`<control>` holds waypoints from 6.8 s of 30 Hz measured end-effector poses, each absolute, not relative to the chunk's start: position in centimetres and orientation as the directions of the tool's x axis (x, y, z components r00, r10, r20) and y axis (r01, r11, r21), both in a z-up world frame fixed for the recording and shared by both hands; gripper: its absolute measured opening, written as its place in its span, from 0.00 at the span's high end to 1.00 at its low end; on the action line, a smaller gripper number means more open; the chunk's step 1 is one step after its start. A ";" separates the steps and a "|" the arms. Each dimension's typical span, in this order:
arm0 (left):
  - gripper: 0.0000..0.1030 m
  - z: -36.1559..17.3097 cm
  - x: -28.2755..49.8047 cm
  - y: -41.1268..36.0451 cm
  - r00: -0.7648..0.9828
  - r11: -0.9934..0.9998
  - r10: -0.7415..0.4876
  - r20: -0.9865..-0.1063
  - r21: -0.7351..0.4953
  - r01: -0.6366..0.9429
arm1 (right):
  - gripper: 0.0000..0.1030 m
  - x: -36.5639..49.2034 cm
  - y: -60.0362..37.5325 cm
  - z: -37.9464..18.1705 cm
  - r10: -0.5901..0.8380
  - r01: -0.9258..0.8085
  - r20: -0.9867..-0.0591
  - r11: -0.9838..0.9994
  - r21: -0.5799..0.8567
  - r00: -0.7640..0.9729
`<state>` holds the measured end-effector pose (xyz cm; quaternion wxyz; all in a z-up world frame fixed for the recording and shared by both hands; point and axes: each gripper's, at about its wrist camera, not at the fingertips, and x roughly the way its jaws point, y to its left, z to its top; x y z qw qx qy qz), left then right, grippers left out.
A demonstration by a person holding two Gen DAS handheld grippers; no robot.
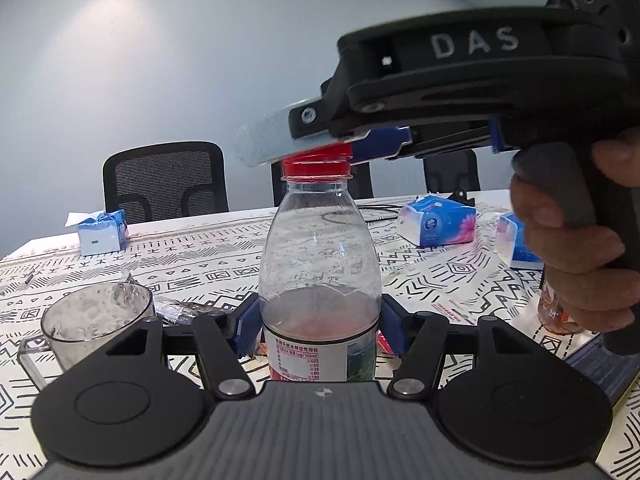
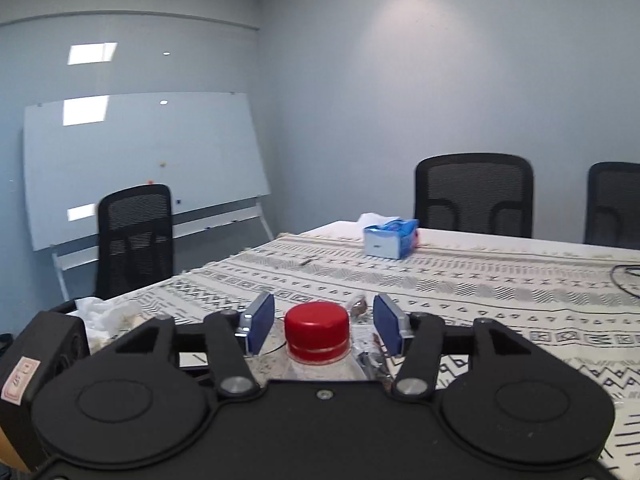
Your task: Unscrew bottle cap and pour
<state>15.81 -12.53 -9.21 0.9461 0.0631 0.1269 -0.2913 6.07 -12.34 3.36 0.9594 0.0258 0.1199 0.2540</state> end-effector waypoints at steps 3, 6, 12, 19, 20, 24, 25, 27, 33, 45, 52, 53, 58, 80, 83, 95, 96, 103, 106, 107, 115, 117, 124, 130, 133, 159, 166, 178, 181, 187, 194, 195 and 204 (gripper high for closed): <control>0.43 -9.3 15.7 -12.7 0.802 0.822 -0.533 -0.270 0.058 0.566 | 0.44 5.9 -12.3 3.3 0.471 -0.453 -0.221 0.882 0.128 0.854; 0.43 -9.3 15.6 -12.8 0.804 0.825 -0.530 -0.270 0.054 0.563 | 0.44 5.8 -12.1 3.3 0.455 -0.435 -0.241 0.891 0.131 0.857; 0.43 -9.3 15.4 -12.6 0.808 0.828 -0.527 -0.264 0.057 0.558 | 0.43 5.8 -11.6 3.4 0.407 -0.398 -0.279 0.913 0.092 0.870; 0.43 -9.5 15.0 -12.9 0.819 0.833 -0.518 -0.246 0.074 0.549 | 0.40 5.2 -11.6 2.9 0.396 -0.376 -0.269 0.918 0.126 0.878; 0.43 -9.5 15.0 -12.9 0.821 0.835 -0.515 -0.247 0.071 0.545 | 0.39 5.0 -11.7 2.8 0.395 -0.373 -0.265 0.919 0.128 0.880; 0.43 -9.5 14.9 -13.1 0.825 0.839 -0.508 -0.246 0.075 0.539 | 0.38 5.0 -12.1 2.5 0.379 -0.353 -0.263 0.925 0.141 0.887; 0.43 -9.5 14.8 -13.1 0.826 0.839 -0.509 -0.243 0.078 0.539 | 0.38 5.1 -12.1 2.4 0.376 -0.350 -0.268 0.926 0.140 0.887; 0.42 -9.6 14.9 -13.0 0.826 0.839 -0.510 -0.241 0.075 0.539 | 0.38 5.1 -12.0 2.5 0.369 -0.345 -0.278 0.929 0.132 0.887; 0.42 -9.5 14.9 -13.0 0.827 0.840 -0.507 -0.242 0.077 0.537 | 0.37 4.5 -11.0 3.3 0.349 -0.335 -0.279 0.937 0.100 0.894; 0.42 -9.5 14.7 -12.5 0.819 0.833 -0.523 -0.236 0.060 0.550 | 0.36 3.9 -10.8 3.9 0.307 -0.278 -0.259 0.950 0.142 0.916; 0.42 -9.5 14.6 -12.6 0.816 0.829 -0.527 -0.237 0.070 0.556 | 0.36 4.7 -9.9 3.8 0.285 -0.262 -0.290 0.958 0.117 0.914; 0.42 -9.5 14.5 -12.6 0.816 0.827 -0.528 -0.236 0.073 0.557 | 0.36 4.8 -9.8 3.9 0.280 -0.258 -0.288 0.960 0.112 0.916; 0.42 -9.5 14.7 -12.5 0.814 0.828 -0.529 -0.239 0.064 0.557 | 0.36 4.6 -10.1 4.1 0.263 -0.240 -0.265 0.964 0.117 0.928; 0.42 -9.5 14.5 -12.9 0.818 0.829 -0.525 -0.237 0.077 0.554 | 0.36 3.7 -11.6 3.1 0.290 -0.261 -0.235 0.954 0.144 0.928; 0.42 -9.5 14.6 -12.8 0.818 0.829 -0.524 -0.237 0.075 0.553 | 0.35 3.5 -11.5 3.3 0.277 -0.255 -0.226 0.959 0.121 0.934; 0.42 -9.5 14.3 -13.1 0.821 0.830 -0.520 -0.236 0.089 0.551 | 0.34 3.7 -11.4 3.2 0.280 -0.260 -0.258 0.959 0.109 0.925; 0.42 -9.4 14.3 -13.1 0.822 0.830 -0.518 -0.236 0.093 0.550 | 0.34 3.8 -11.2 3.2 0.285 -0.266 -0.260 0.958 0.105 0.923; 0.42 -9.5 14.1 -13.5 0.832 0.835 -0.502 -0.237 0.116 0.538 | 0.53 4.7 -9.0 3.8 0.282 -0.283 -0.257 0.959 0.036 0.924; 0.42 -9.5 14.3 -13.4 0.827 0.835 -0.507 -0.242 0.100 0.542 | 0.68 5.0 -8.7 3.6 0.255 -0.260 -0.260 0.965 0.015 0.931; 0.42 -9.5 14.3 -13.4 0.828 0.836 -0.505 -0.242 0.102 0.540 | 0.68 5.0 -8.7 3.5 0.253 -0.259 -0.259 0.966 0.013 0.932; 0.42 -9.5 14.2 -13.6 0.835 0.841 -0.492 -0.245 0.115 0.529 | 0.68 5.2 -8.9 3.7 0.275 -0.271 -0.294 0.961 0.053 0.915; 0.42 -9.4 14.2 -13.6 0.834 0.840 -0.495 -0.245 0.113 0.531 | 0.68 5.2 -8.8 3.6 0.271 -0.270 -0.297 0.962 0.044 0.916; 0.42 -9.4 14.2 -13.6 0.820 0.828 -0.517 -0.244 0.099 0.552 | 0.62 4.8 -9.1 3.4 0.279 -0.269 -0.286 0.960 0.075 0.917; 0.42 -9.5 14.8 -13.3 0.812 0.826 -0.529 -0.247 0.068 0.560 | 0.59 4.5 -9.7 3.5 0.303 -0.289 -0.256 0.953 0.092 0.918; 0.42 -9.5 14.8 -13.2 0.811 0.825 -0.531 -0.246 0.065 0.561 | 0.58 4.4 -9.9 3.9 0.314 -0.303 -0.249 0.949 0.085 0.916; 0.42 -8.2 11.0 -4.9 0.806 0.822 -0.539 -0.245 0.056 0.567 | 0.68 5.0 -9.6 2.9 0.296 -0.308 -0.286 0.951 0.003 0.911; 0.43 -7.6 10.4 -1.6 0.785 0.809 -0.564 -0.257 0.020 0.588 | 0.68 6.3 -12.6 2.5 0.485 -0.496 -0.255 0.868 0.023 0.836; 0.43 -5.8 7.3 3.5 0.792 0.810 -0.558 -0.247 0.045 0.584 | 0.44 6.0 -11.1 4.0 0.370 -0.390 -0.265 0.921 -0.026 0.891; 0.43 -5.3 6.3 4.9 0.794 0.813 -0.556 -0.248 0.040 0.581 | 0.44 5.5 -9.7 4.0 0.258 -0.273 -0.272 0.962 -0.019 0.927; 0.43 -4.4 5.1 7.3 0.797 0.816 -0.551 -0.247 0.044 0.577 | 0.44 5.4 -8.5 3.3 0.132 -0.131 -0.291 0.991 0.023 0.947; 0.43 -3.6 3.6 10.3 0.799 0.817 -0.548 -0.248 0.048 0.575 | 0.49 5.5 -8.6 3.0 0.100 -0.092 -0.302 0.995 0.041 0.948; 0.43 -3.5 3.5 10.6 0.800 0.817 -0.547 -0.248 0.050 0.574 | 0.58 5.5 -8.6 3.0 0.112 -0.103 -0.302 0.994 0.046 0.947; 0.43 -3.3 2.5 10.4 0.804 0.820 -0.541 -0.248 0.058 0.570 | 0.67 5.4 -8.3 2.9 0.133 -0.128 -0.292 0.991 0.038 0.947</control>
